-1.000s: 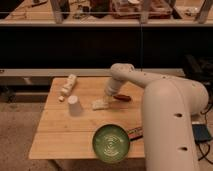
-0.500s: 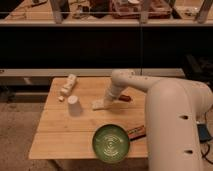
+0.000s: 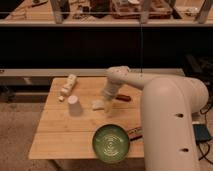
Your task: Place the white sponge in the ceramic bowl
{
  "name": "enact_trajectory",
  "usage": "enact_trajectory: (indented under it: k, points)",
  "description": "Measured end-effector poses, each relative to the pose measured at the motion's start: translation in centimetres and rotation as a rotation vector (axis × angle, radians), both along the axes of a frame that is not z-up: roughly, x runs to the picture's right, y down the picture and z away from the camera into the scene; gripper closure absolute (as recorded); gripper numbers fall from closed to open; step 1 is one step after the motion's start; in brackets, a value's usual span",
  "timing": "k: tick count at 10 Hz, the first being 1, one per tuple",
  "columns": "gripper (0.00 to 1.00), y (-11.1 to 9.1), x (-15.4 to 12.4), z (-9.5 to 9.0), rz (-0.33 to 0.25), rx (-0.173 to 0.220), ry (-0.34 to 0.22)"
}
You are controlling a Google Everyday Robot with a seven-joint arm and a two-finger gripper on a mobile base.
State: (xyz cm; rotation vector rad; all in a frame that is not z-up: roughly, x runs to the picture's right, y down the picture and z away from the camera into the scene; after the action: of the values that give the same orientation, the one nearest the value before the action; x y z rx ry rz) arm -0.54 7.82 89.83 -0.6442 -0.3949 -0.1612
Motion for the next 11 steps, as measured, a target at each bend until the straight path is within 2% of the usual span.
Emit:
enact_trajectory:
  k: [3, 6, 8, 11]
  points:
    - [0.2, -0.2, -0.6, 1.0, -0.006, -0.019, -0.03]
    - [0.2, -0.5, -0.3, 2.1, 0.002, -0.001, -0.061]
    - [0.2, -0.6, 0.0, 2.9, 0.014, 0.002, -0.063]
    - [0.2, -0.2, -0.1, 4.4, 0.029, -0.027, -0.054]
